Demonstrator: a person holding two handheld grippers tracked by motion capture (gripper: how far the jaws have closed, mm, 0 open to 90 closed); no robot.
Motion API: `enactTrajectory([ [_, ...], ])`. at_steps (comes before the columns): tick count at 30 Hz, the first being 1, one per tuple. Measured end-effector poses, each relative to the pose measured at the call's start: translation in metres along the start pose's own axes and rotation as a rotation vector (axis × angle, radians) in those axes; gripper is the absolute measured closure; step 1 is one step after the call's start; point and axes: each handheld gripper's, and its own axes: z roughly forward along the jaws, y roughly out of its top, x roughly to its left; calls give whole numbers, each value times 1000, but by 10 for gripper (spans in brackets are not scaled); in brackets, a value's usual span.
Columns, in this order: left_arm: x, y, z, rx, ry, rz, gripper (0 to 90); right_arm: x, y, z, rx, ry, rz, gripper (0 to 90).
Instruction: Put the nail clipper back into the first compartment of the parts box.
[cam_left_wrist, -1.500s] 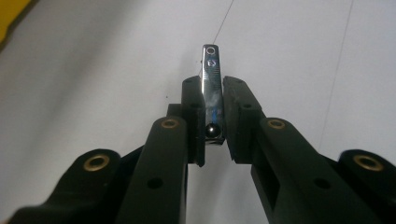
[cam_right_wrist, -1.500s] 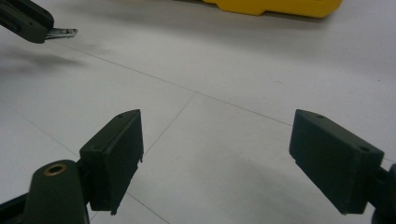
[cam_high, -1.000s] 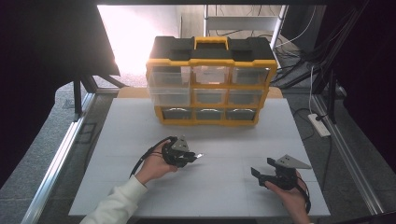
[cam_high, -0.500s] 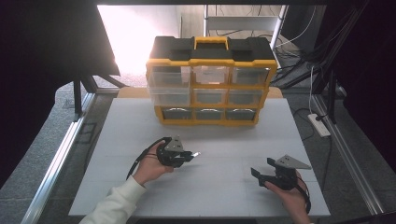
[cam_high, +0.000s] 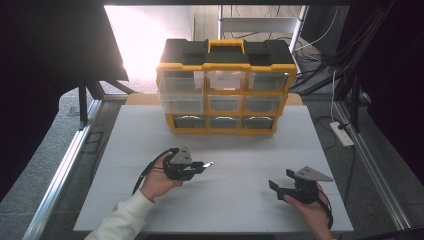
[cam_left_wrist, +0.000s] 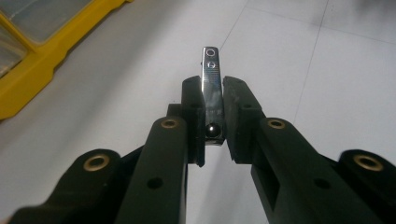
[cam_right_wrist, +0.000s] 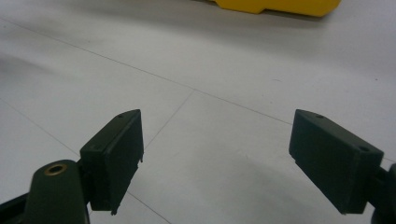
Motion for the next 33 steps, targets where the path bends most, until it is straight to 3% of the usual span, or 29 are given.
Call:
enactTrajectory([
  [14, -3, 3, -19, -73, 11, 6, 792, 0, 0, -1, -2, 0, 6, 181],
  [33, -1, 7, -43, -174, 35, -20, 792, 1, 0, 0, 1, -3, 4, 181],
])
